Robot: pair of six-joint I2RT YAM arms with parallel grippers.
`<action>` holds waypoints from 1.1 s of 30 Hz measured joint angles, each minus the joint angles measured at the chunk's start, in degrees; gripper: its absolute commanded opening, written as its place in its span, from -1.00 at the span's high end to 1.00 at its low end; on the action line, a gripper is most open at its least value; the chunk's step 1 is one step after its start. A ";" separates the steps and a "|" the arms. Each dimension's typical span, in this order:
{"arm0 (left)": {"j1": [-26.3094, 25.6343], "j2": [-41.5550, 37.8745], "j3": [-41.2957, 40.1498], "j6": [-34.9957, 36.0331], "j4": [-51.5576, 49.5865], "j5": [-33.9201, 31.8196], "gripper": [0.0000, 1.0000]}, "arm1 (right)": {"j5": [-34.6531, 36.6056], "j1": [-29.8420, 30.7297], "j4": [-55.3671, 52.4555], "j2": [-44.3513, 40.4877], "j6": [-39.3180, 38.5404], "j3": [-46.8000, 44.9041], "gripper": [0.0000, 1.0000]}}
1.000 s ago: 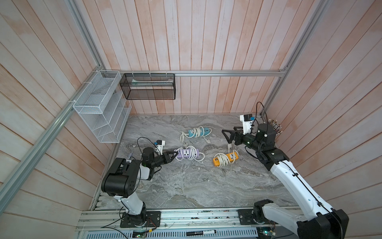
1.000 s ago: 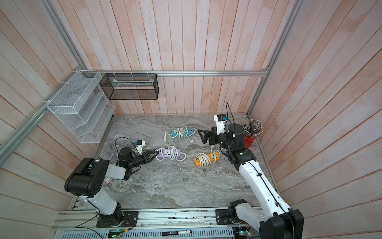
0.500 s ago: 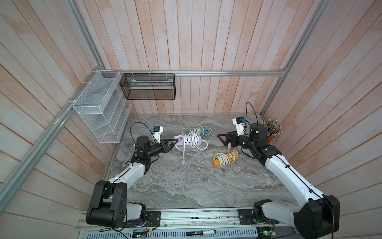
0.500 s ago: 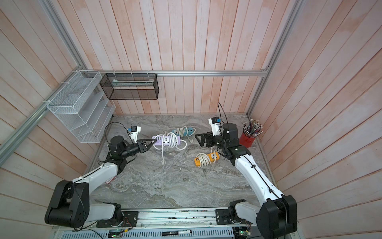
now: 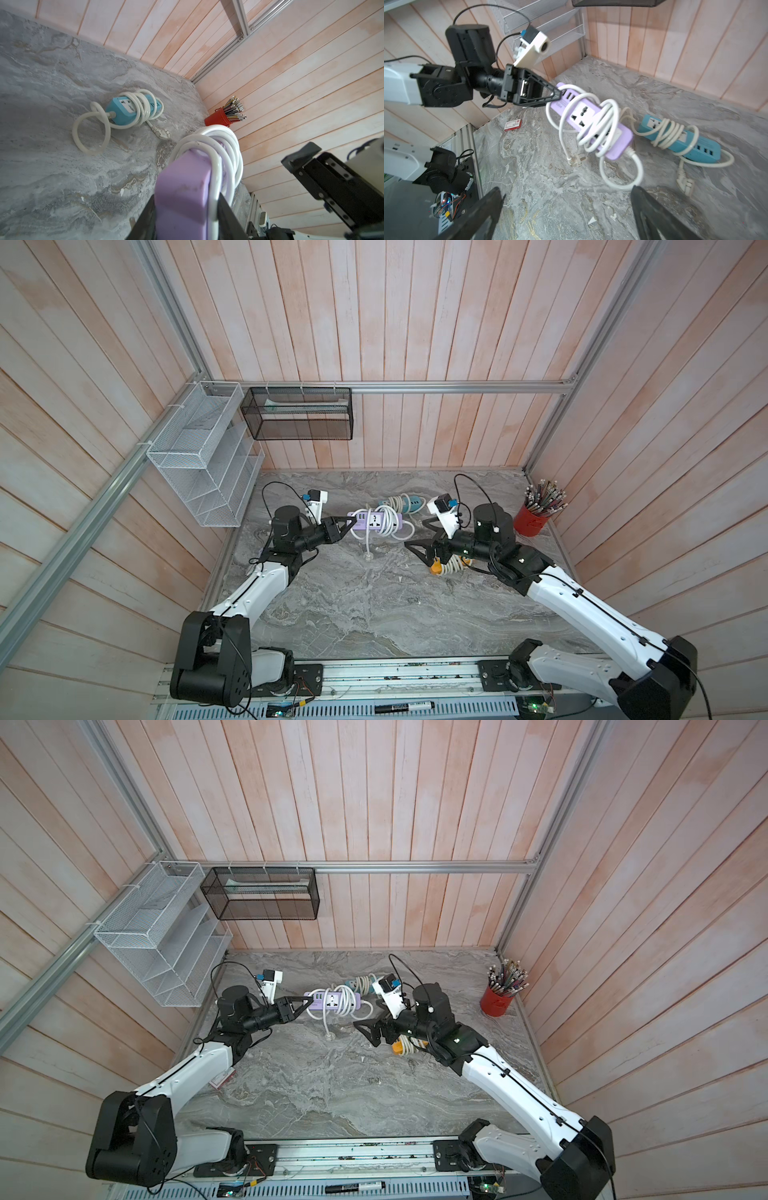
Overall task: Unwrap the cord wrapped around the power strip
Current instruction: Pick up the power strip from the center of the board, then unwrap the power cord from the power strip.
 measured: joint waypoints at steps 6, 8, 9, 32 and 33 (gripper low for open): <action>-0.02 -2.16 6.75 1.16 -4.98 -2.64 1.00 | 9.03 6.47 2.05 0.79 -1.16 -0.22 -0.97; -0.20 -2.95 8.59 1.20 -6.43 -3.52 1.00 | 11.78 8.20 4.44 1.40 -1.11 -0.74 -0.97; -0.37 -3.34 9.11 1.20 -6.91 -3.93 1.00 | 12.94 8.85 5.86 1.70 -0.98 -1.20 -0.97; -5.49 -9.92 9.51 -2.12 -10.75 -8.00 1.00 | 28.33 16.02 30.18 14.95 1.29 -4.22 -0.92; -5.64 -9.92 9.51 -2.21 -10.78 -8.11 1.00 | 28.52 16.04 30.58 15.19 1.31 -4.22 -0.91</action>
